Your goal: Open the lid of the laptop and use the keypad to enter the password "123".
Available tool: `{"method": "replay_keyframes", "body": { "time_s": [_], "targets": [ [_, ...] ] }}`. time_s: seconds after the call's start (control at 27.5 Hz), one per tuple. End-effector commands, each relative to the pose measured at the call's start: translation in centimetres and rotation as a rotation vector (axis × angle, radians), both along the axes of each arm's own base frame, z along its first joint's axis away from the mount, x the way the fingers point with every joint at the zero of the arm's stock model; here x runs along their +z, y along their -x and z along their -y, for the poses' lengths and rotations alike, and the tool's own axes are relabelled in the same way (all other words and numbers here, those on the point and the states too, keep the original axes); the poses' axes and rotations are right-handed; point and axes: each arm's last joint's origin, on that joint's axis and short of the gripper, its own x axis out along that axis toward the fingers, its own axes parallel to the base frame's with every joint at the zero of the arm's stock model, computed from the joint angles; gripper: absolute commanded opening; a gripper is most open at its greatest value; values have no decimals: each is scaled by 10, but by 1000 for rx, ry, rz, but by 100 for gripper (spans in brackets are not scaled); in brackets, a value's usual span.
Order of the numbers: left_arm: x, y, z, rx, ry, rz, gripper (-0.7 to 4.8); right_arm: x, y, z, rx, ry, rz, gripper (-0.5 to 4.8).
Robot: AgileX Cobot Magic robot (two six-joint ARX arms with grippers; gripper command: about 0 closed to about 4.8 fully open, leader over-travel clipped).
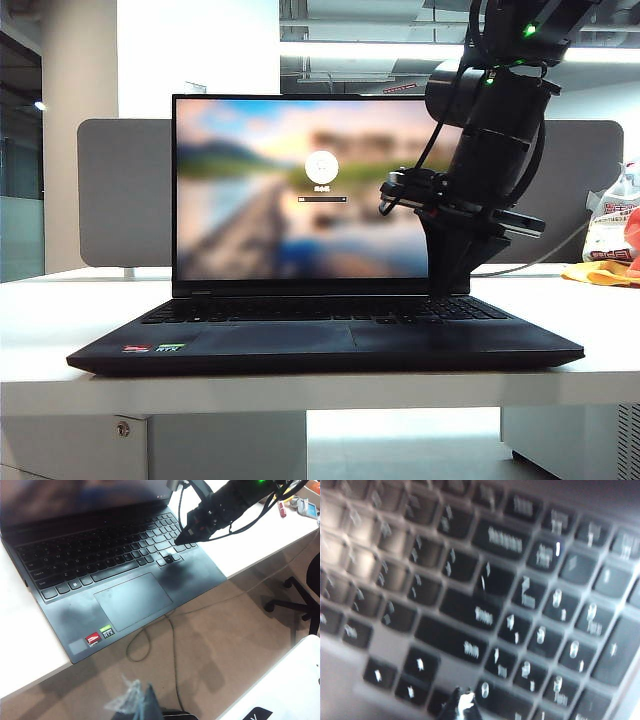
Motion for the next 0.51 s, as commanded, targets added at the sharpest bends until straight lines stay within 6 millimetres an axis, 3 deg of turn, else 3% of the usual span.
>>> {"method": "replay_keyframes", "body": {
  "time_s": [0.04, 0.51],
  "targets": [
    [3, 0, 0, -9, 4, 25, -4, 3, -4, -2, 0, -9, 47, -5],
    [3, 0, 0, -5, 2, 27, -4, -24, -11, -3, -19, 54, 2, -5]
  ]
}}
